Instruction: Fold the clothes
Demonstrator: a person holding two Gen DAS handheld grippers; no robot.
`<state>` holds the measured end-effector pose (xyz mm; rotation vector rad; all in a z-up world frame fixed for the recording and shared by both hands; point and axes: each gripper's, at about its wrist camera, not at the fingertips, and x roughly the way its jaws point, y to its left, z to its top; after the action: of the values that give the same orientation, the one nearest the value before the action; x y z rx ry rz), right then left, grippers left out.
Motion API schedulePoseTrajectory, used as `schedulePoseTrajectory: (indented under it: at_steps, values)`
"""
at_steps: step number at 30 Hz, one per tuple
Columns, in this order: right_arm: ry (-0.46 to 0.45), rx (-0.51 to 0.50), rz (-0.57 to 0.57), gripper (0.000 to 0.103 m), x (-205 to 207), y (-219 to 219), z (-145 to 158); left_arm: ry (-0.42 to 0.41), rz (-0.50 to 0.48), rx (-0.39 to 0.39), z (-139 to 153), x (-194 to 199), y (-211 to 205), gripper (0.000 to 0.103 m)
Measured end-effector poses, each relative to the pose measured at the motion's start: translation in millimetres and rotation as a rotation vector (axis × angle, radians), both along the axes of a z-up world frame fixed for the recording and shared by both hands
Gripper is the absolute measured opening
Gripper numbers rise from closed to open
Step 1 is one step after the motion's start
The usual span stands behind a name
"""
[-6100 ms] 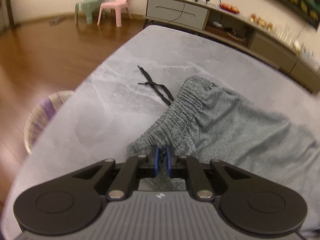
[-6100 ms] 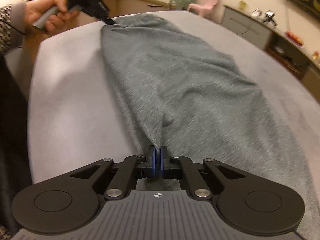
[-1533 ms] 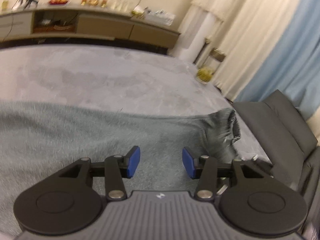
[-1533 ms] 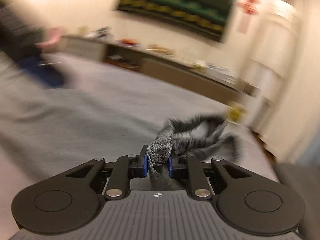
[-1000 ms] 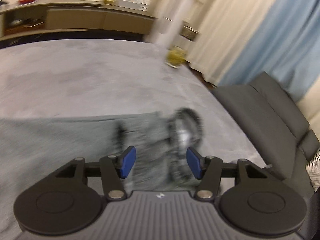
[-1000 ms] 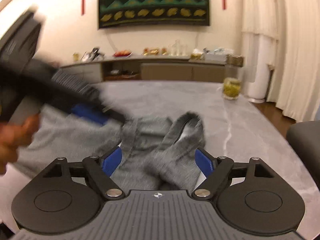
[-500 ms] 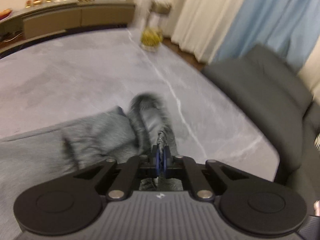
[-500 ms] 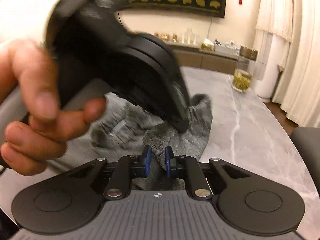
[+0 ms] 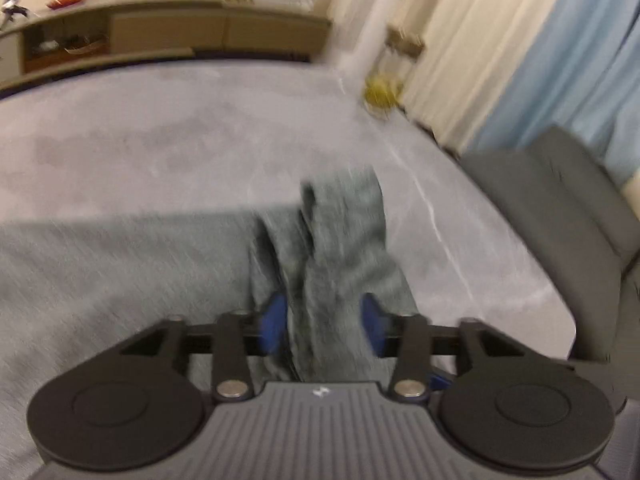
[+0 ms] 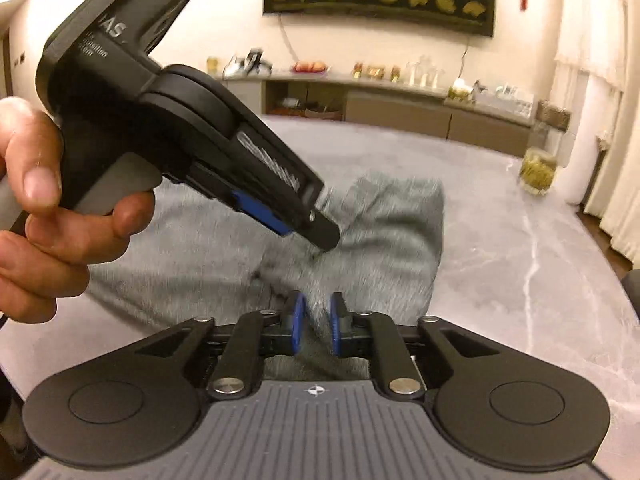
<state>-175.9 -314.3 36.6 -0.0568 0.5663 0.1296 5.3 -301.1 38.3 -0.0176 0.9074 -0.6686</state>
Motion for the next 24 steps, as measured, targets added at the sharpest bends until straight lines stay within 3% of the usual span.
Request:
schedulePoseTrajectory:
  at_steps: [2, 3, 5, 7, 8, 9, 10, 12, 16, 19, 21, 24]
  values:
    - [-0.044, -0.021, -0.006, 0.066, 3.1, 6.0, 0.9, -0.011, 0.018, -0.007, 7.1, 13.0, -3.1, 0.049]
    - [-0.054, -0.033, 0.002, 0.071, 6.0, 10.6, 0.3, -0.008, 0.008, 0.004, 6.3, 20.5, -12.5, 0.052]
    - [-0.064, -0.059, 0.028, 0.071, 12.7, 20.9, -1.6, -0.002, -0.013, 0.026, 4.7, 35.5, -31.2, 0.059]
    - [-0.041, -0.091, 0.041, 0.066, 21.1, 30.1, -7.4, -0.001, -0.028, 0.063, 0.8, 48.5, -50.3, 0.059]
    - [-0.013, -0.091, 0.042, 0.042, 27.0, 30.9, -11.1, -0.013, -0.018, 0.107, -5.7, 50.9, -59.5, 0.058]
    - [0.021, -0.085, 0.041, 0.026, 33.5, 30.2, -15.0, -0.028, 0.000, 0.136, -11.0, 50.7, -64.7, 0.055]
    - [0.040, -0.075, 0.036, 0.026, 35.8, 28.3, -17.2, -0.040, 0.009, 0.137, -12.8, 47.1, -64.7, 0.049]
    - [0.046, -0.053, 0.045, 0.016, 31.7, 25.3, -15.4, -0.057, 0.008, 0.096, -10.0, 37.4, -57.8, 0.017]
    - [0.033, 0.030, 0.091, 0.014, 13.3, 20.0, -4.0, -0.075, 0.062, 0.012, 14.4, 10.7, -21.6, 0.017]
    - [0.062, 0.043, 0.127, 0.014, 10.7, 25.0, -3.3, -0.074, 0.073, 0.092, 9.7, 11.2, -17.2, 0.019]
    - [0.100, 0.014, 0.132, 0.014, 13.2, 30.2, -8.1, -0.071, 0.084, 0.202, -6.3, 16.7, -24.9, 0.020]
    - [0.135, -0.003, 0.129, 0.015, 12.1, 31.5, -11.4, -0.073, 0.040, 0.278, -26.1, 20.3, -37.6, 0.027]
